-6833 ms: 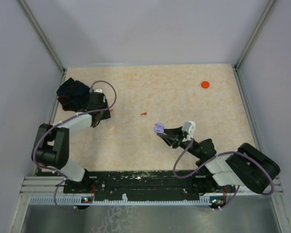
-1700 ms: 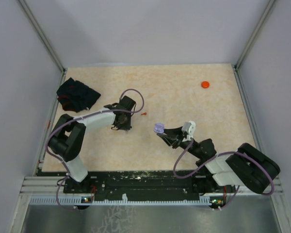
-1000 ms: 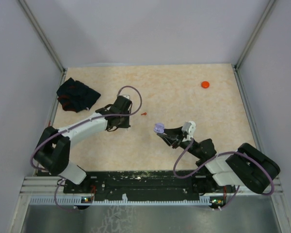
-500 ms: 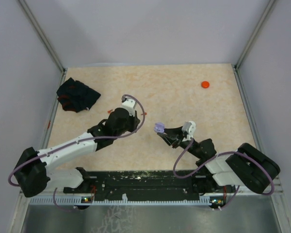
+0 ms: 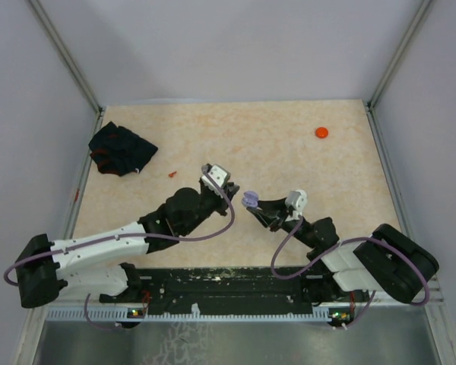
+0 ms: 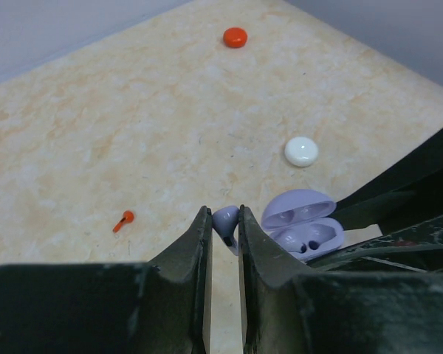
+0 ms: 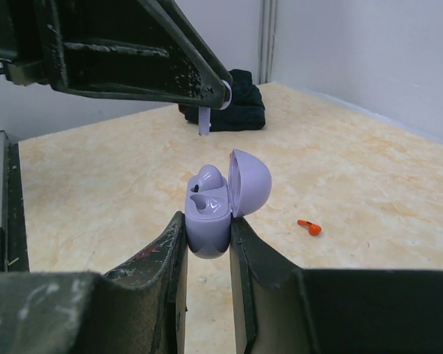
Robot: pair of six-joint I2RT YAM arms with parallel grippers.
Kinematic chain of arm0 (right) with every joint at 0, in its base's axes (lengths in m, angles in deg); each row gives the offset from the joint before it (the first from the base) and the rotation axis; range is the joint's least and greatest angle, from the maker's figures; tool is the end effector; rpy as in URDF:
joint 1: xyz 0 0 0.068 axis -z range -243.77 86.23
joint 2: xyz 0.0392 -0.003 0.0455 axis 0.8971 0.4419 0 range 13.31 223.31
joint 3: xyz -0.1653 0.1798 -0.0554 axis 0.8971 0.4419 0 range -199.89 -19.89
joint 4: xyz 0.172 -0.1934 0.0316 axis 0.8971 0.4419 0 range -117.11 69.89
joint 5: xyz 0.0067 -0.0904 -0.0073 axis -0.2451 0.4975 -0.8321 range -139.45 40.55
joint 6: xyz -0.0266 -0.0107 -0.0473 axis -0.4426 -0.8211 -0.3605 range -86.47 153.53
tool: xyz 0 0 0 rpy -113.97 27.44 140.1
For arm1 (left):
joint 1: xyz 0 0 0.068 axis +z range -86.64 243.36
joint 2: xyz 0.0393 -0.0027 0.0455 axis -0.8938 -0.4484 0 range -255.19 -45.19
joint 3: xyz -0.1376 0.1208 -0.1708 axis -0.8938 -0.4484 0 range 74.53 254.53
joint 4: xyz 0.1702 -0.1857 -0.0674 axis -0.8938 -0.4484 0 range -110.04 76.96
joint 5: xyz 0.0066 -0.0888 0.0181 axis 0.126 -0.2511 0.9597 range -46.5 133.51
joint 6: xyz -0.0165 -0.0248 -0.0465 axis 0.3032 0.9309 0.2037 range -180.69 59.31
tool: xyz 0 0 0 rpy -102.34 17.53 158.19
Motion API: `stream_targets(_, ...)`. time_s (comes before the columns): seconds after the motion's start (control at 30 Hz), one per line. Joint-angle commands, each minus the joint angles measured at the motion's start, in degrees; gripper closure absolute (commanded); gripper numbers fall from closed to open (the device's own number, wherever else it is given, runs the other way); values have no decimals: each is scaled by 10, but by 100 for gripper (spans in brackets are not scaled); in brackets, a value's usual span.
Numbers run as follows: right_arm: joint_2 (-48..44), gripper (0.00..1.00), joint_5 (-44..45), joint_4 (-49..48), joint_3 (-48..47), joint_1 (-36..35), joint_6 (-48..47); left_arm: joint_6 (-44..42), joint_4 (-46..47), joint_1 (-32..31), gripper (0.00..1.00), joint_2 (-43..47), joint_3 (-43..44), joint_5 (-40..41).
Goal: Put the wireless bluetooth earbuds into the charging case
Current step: Place the earbud in the charging case.
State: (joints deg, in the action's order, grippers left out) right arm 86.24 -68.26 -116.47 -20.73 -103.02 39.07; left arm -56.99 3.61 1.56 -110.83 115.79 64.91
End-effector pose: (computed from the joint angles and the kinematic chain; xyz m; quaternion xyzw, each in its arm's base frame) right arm 0.1366 0.1271 0.1623 -0.2956 0.5216 0.3922 0.6977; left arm 0.1425 -0.2366 0.2720 0.2526 0.7063 -0.2319 0.6193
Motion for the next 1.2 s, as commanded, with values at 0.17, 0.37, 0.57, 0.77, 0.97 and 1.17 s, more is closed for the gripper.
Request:
stream_targets(0.17, 2, 100, 16, -94, -10, -1, -3, -94, 125, -63, 87, -8, -3, 8)
stream_targets(0.37, -1, 100, 17, -94, -9, -1, -3, -122, 162, -80, 87, -44, -1, 11)
stream_targets(0.57, -2, 100, 18, -94, -8, -1, -2, -140, 181, -89, 87, -71, 3, 10)
stream_targets(0.77, -5, 100, 22, -94, -8, -1, -2, -141, 171, -92, 87, -80, 0, 8)
stream_targets(0.97, -7, 100, 27, -94, -6, -2, -2, -139, 157, -93, 87, -75, -2, 8)
stream_targets(1.17, -9, 100, 30, -94, -4, -1, -2, -138, 140, -97, 87, -75, -2, 11)
